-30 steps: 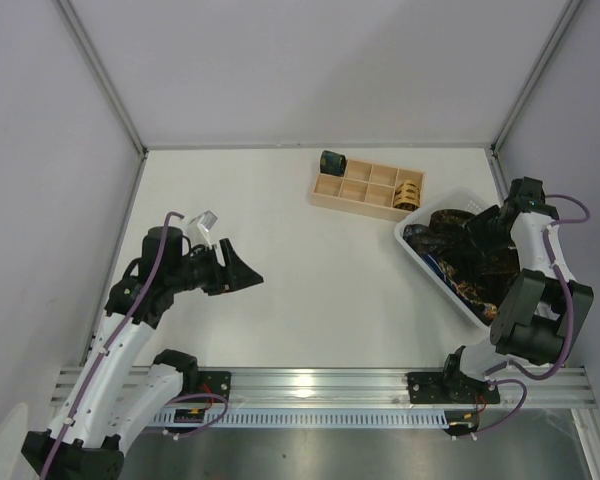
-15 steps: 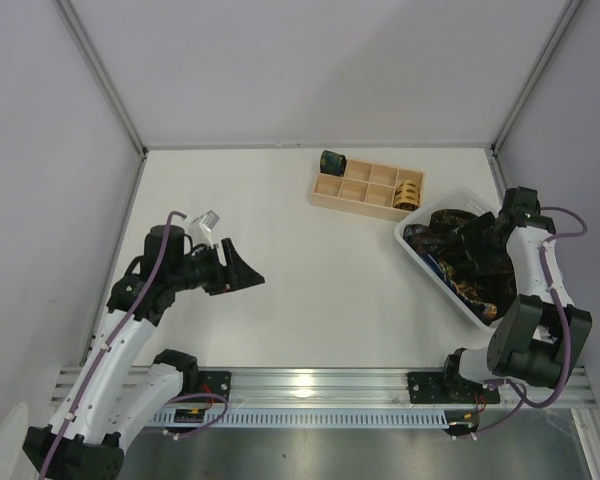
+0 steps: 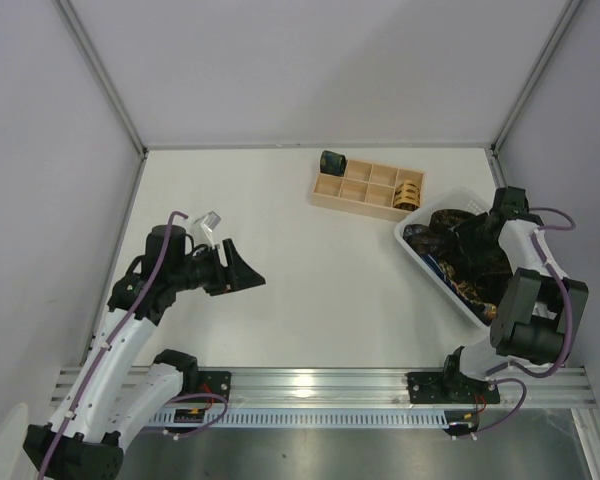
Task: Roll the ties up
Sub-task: Grab a tie with the right arm, then move the tie to the center of the board
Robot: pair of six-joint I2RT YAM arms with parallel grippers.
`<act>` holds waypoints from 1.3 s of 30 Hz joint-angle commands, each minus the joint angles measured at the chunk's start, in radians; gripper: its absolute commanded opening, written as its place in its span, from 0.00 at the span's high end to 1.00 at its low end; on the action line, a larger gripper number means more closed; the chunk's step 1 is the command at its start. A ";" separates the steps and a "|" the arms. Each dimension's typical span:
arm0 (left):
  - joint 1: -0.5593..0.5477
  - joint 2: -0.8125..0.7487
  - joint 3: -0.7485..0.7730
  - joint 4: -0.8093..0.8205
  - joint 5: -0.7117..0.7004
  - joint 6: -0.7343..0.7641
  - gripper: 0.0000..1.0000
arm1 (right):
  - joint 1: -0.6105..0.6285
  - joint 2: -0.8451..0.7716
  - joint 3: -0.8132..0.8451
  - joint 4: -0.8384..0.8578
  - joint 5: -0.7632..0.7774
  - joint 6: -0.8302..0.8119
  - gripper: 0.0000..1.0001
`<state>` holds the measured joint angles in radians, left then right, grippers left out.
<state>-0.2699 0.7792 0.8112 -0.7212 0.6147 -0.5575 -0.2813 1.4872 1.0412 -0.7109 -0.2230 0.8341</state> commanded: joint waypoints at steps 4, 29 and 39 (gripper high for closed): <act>-0.018 0.009 0.046 0.005 0.020 0.014 0.30 | -0.019 0.059 0.029 0.074 0.037 0.003 0.51; -0.371 0.239 -0.023 0.968 -0.121 -0.774 0.14 | 0.427 -0.352 -0.092 0.646 -0.544 0.471 1.00; -0.502 0.313 -0.004 1.026 -0.384 -0.720 0.25 | 0.536 -0.473 -0.161 0.581 -0.389 0.623 1.00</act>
<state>-0.7567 1.0927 0.7925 0.2012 0.3393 -1.2568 0.2413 1.0660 0.8867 -0.1452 -0.6628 1.3819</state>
